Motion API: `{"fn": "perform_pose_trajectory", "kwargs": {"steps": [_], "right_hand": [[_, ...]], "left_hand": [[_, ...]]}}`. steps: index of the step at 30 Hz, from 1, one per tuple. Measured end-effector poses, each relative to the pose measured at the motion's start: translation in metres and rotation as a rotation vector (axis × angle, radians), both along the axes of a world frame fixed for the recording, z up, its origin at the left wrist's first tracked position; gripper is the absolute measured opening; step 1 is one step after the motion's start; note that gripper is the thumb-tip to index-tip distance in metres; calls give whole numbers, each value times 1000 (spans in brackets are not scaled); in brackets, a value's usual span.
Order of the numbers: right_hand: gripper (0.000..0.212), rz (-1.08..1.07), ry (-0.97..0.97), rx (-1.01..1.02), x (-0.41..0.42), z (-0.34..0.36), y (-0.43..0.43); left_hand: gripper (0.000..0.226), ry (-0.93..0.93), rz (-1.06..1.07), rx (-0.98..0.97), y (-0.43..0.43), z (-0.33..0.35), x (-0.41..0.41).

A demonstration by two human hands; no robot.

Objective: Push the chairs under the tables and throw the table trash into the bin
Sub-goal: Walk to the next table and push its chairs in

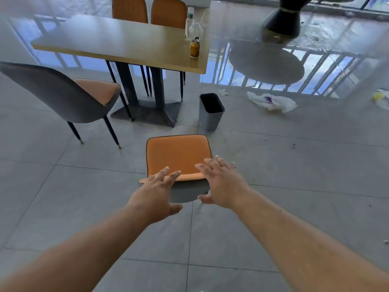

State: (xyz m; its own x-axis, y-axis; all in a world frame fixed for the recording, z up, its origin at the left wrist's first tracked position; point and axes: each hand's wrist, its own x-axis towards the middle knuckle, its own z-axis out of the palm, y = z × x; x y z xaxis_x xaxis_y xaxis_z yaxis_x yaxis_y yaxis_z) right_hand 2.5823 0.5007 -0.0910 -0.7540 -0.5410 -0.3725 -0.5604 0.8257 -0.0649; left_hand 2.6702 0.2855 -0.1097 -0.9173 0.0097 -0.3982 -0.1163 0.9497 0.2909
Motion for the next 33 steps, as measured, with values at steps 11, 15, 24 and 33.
{"fn": "perform_pose_trajectory", "kwargs": {"steps": [11, 15, 24, 33], "right_hand": [[27, -5, 2, -85, -90, -64, -50], [27, -26, 7, -109, -133, -65, -117], [28, -142, -7, -191, -252, -64, -251], [31, -206, -4, -207, -361, -62, -347]], "left_hand": [[25, 5, 129, -21, -53, -34, -91], [24, -3, 147, -16, -119, -34, -136], [33, -15, 49, 5, -265, -34, -268], [41, -56, -19, 1, -370, -32, -399]]}}
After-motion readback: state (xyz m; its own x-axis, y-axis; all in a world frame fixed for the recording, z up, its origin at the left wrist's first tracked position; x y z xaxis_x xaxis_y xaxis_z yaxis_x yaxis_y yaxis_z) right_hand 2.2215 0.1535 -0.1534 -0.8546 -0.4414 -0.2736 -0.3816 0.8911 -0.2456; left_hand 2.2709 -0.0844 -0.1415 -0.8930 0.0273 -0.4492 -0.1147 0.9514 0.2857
